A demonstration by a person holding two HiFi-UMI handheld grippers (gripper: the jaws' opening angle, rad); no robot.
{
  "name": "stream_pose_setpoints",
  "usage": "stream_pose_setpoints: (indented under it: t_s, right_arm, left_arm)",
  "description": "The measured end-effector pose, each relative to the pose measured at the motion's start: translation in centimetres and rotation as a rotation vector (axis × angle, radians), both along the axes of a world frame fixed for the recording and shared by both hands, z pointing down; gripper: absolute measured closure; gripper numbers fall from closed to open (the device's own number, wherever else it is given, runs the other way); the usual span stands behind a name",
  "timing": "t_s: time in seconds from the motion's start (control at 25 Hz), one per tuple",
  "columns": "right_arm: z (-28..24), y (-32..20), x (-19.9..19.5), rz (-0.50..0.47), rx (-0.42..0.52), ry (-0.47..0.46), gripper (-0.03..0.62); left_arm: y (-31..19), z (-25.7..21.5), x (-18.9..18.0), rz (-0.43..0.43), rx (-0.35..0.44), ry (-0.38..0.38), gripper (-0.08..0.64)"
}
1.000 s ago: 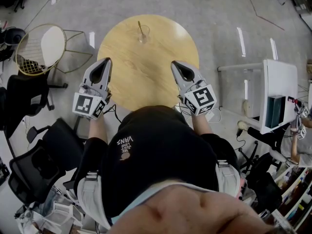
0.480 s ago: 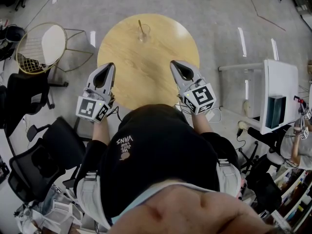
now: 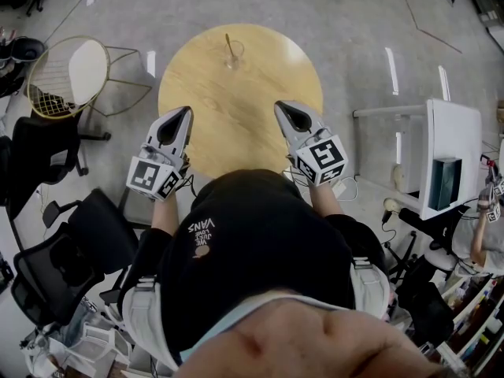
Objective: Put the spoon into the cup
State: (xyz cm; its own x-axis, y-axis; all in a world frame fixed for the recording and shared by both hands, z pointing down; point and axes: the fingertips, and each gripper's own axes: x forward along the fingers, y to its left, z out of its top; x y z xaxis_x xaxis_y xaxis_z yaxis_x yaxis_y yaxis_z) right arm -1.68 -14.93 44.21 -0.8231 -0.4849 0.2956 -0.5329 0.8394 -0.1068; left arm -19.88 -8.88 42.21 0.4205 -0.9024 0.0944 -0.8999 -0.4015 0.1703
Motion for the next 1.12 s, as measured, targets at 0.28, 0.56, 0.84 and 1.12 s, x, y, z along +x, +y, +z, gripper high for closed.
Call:
stream_pose_setpoints:
  t_s: [0.28, 0.56, 0.84, 1.12]
  right_arm:
    - [0.6, 0.2, 0.0, -0.001, -0.018, 0.013, 0.594]
    - [1.5, 0.2, -0.1, 0.000, -0.036, 0.023, 0.594]
    - [1.9, 0.1, 0.0, 0.009, -0.030, 0.053, 0.595]
    - [1.8, 0.3, 0.2, 0.010, -0.029, 0.055, 0.595]
  left_arm:
    - [0.1, 0.4, 0.1, 0.008, -0.003, -0.006, 0.549]
    - [0.2, 1.0, 0.3, 0.015, -0.018, -0.002, 0.549]
    - [0.3, 1.6, 0.2, -0.001, -0.035, 0.010, 0.549]
    - [0.4, 1.6, 0.3, 0.001, -0.035, 0.009, 0.549]
